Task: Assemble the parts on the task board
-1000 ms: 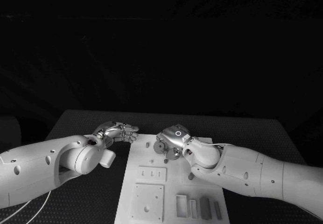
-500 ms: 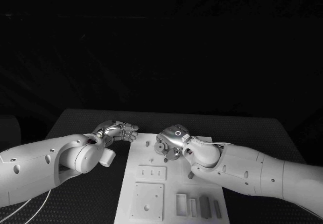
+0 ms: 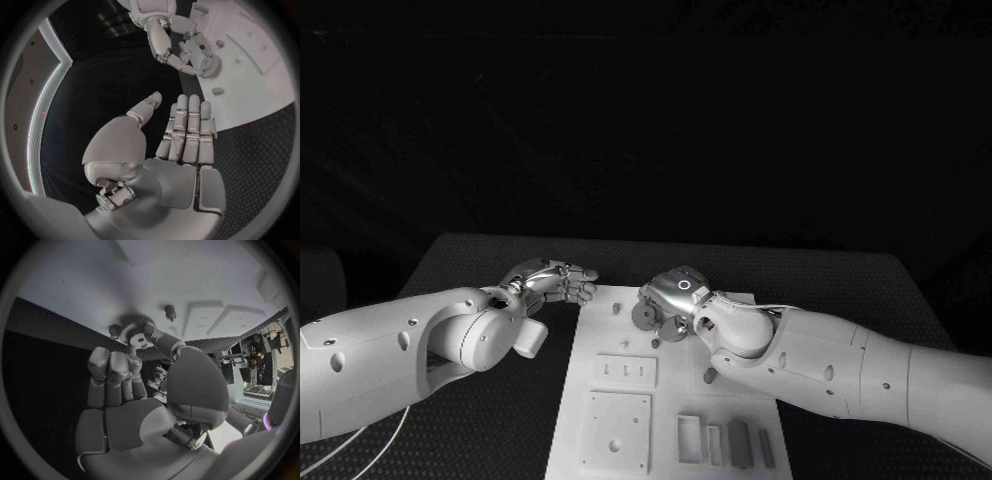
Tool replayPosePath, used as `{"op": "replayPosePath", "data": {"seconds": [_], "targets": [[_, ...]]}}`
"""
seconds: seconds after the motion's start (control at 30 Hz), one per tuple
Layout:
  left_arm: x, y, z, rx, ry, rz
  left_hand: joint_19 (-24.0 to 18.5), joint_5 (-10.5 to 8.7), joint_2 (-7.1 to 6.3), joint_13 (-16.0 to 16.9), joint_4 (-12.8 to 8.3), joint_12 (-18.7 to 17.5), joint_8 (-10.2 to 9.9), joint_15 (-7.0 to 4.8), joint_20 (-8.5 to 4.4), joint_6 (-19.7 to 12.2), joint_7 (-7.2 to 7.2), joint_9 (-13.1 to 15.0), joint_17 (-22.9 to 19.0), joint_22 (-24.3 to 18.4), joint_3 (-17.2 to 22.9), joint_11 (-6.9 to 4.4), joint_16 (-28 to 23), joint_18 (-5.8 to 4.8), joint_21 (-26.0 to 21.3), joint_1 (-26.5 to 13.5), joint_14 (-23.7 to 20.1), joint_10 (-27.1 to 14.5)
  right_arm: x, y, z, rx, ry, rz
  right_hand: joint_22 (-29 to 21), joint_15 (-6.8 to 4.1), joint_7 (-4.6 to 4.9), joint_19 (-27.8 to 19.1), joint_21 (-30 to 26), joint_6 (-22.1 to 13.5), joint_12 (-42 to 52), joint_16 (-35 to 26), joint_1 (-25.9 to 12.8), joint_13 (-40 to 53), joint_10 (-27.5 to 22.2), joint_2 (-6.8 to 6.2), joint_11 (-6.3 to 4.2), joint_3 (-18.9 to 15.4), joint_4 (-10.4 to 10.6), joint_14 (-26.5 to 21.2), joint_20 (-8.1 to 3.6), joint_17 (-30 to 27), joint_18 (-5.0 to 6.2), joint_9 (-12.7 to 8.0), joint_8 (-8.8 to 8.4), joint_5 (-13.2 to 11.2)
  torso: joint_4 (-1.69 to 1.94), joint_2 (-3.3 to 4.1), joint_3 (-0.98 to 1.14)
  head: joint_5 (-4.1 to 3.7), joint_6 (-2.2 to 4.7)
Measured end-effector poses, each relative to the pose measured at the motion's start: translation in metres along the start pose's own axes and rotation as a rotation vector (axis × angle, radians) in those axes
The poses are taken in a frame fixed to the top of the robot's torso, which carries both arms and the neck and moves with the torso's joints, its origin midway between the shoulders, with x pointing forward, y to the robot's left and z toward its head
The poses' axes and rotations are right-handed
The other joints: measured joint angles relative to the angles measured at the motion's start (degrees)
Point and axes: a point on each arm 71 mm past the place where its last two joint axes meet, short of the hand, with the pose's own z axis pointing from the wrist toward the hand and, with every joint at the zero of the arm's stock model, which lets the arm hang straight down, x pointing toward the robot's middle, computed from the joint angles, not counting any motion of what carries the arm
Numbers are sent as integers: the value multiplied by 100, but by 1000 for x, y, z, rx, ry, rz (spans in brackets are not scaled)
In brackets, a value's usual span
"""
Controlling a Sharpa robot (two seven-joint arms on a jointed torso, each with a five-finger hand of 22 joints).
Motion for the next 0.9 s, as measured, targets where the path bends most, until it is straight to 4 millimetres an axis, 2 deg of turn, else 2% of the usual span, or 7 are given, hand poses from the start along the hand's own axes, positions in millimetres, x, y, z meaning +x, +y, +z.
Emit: {"op": "replayPosePath", "data": {"seconds": [0.07, 0.23, 0.3, 0.53, 0.6, 0.7, 0.9], "targets": [[0, 0, 0, -1, 1, 0, 0, 0, 0, 0, 0, 0, 0, 0, 0, 0, 0, 0, 0, 0, 0, 0, 0, 0, 0, 0, 0, 0, 0, 0, 0, 2, 1, 3, 0, 0, 0, 0, 0, 0, 0, 0, 0, -6, 8, 0, 8, 2, -2, 0, 0, -8, 0, 0, 1, 0, -1, 0, 0, -4, 0], [0, 0, 0, -2, 2, 1, 0, 0, 0, 0, 0, 0, 0, 0, 0, 0, 0, -1, -1, 0, 0, 0, -23, 0, 0, 0, 0, 0, 2, -1, 0, 7, 9, 12, 0, 94, 296, -11, -5, -296, -69, 0, -31, -25, -55, 31, 115, -58, -139, -53, 9, -45, -2, -102, -305, 2, -3, 3, -1, -4, 0], [0, 0, 0, -2, 2, 1, 0, 0, 0, -1, 0, 0, 0, 0, 0, 0, 0, -1, 0, 0, 0, 0, -23, 0, 0, 0, 0, 0, 3, -1, 0, 10, 16, 17, 0, 94, 368, -33, -8, -375, -76, 0, -63, -25, -65, 30, 126, -95, -176, -53, 8, -45, -7, -157, -410, 3, -4, 3, -1, -4, 0], [0, 0, 0, -3, 3, 2, 0, 0, 0, -1, 0, 0, -21, 0, 0, 0, 0, -1, 5, -1, 0, 0, -23, -1, 0, 0, 0, 0, 7, -4, -1, 20, 58, 37, 0, 73, 366, -52, -41, -743, -97, 0, -48, -32, -123, 38, 92, -7, -264, -77, 8, -60, -9, -226, -572, 6, -1, 2, -6, -16, -15], [0, 0, 0, -4, 3, 2, 0, 0, 0, -1, 0, 0, -21, 0, 0, 0, 0, -1, 5, -1, 0, 0, -22, 0, 0, 0, 0, 0, 8, -4, -1, 21, 72, 43, -4, 53, 361, -65, -86, -780, -97, -27, 168, -41, -168, 41, 62, 195, -259, -99, -1, -68, -10, -221, -575, 6, 3, 2, -7, -17, -16], [0, 0, 0, -4, 3, 2, 0, 0, 0, -1, 0, 0, -21, 0, 0, 0, 0, 4, 4, -1, 0, 0, -22, 0, 0, 0, 0, 0, 9, -6, -1, 27, 90, 49, -13, 9, 281, -153, -123, -843, -134, -27, 368, -47, -281, 137, -12, 600, -194, -200, 25, -78, -9, -202, -542, 6, 3, 1, -7, -18, -20], [0, 0, 0, -4, 2, 3, 0, 0, 0, -1, 0, 0, -21, 0, 0, 0, 0, 4, 4, -1, 0, 0, -22, 0, 0, 0, 0, 0, 10, -10, -1, 36, 108, 63, -13, -13, 217, -157, -128, -838, -139, -26, 352, -33, -311, 162, -42, 744, -146, -237, 25, -78, -3, -183, -519, 6, 3, 1, -7, -14, -35]]}}
